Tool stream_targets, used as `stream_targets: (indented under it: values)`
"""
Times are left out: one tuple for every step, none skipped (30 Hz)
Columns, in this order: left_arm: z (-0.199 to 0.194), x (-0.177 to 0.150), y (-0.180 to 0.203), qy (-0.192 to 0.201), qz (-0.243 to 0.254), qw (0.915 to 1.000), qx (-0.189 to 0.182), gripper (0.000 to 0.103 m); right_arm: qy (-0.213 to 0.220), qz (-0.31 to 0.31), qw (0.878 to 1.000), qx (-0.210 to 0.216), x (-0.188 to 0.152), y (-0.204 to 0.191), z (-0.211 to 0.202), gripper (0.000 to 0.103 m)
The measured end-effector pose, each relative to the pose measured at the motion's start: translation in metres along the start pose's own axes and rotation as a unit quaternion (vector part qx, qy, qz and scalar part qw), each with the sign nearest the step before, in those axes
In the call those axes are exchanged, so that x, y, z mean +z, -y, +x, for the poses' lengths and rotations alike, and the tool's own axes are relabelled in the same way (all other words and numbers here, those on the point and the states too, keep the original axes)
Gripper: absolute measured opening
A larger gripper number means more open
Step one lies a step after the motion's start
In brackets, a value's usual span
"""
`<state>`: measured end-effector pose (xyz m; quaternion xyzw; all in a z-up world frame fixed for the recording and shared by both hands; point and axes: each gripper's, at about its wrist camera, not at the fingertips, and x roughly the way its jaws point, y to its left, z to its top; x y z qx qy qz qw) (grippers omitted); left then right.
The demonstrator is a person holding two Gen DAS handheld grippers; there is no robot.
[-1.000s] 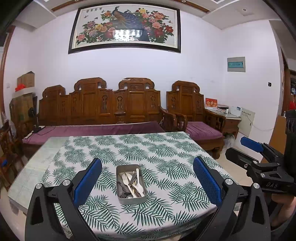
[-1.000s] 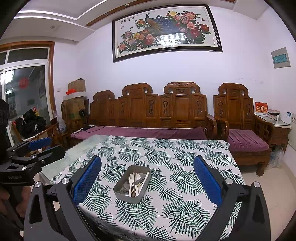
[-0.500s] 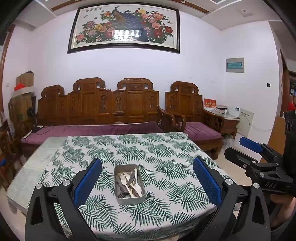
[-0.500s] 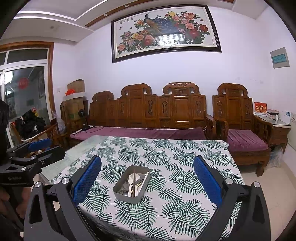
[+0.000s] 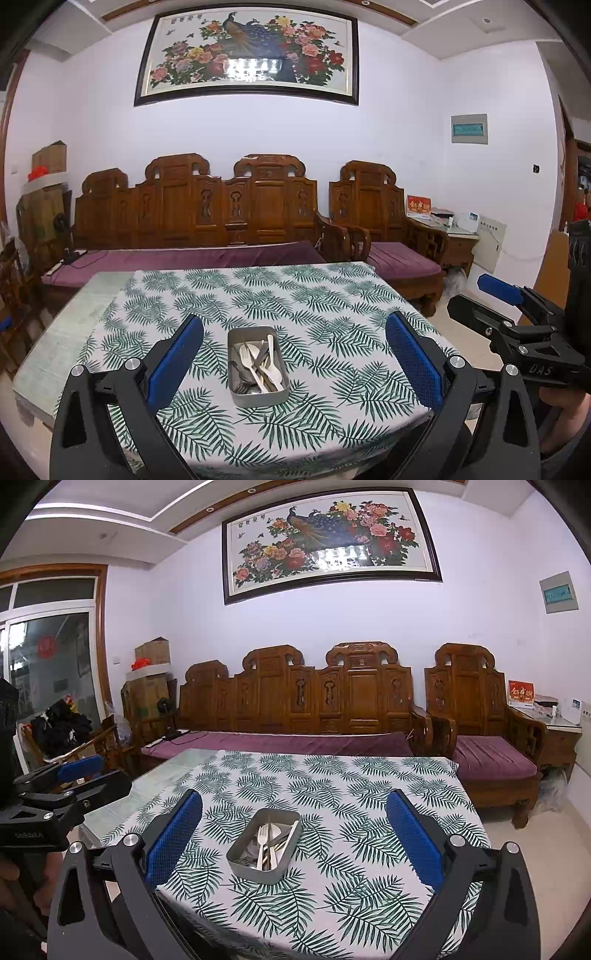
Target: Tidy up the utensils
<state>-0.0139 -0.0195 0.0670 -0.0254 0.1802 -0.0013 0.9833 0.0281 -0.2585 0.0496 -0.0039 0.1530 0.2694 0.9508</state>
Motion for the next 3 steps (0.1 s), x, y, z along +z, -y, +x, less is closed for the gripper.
stream_targets:
  values:
    - [0.0003, -0.0001, 0.0002, 0.000, 0.000, 1.0000, 0.000, 0.095, 0.000, 0.000, 1.000, 0.000, -0.0001, -0.0004, 0.0001, 0.100]
    - [0.0004, -0.0002, 0.0002, 0.000, -0.001, 1.0000, -0.001, 0.095, 0.000, 0.000, 1.000, 0.000, -0.0001, -0.0004, 0.0000, 0.100]
    - [0.0002, -0.0001, 0.0002, 0.000, -0.001, 1.0000, -0.001, 0.095, 0.000, 0.000, 1.000, 0.000, -0.0001, -0.0004, 0.0000, 0.100]
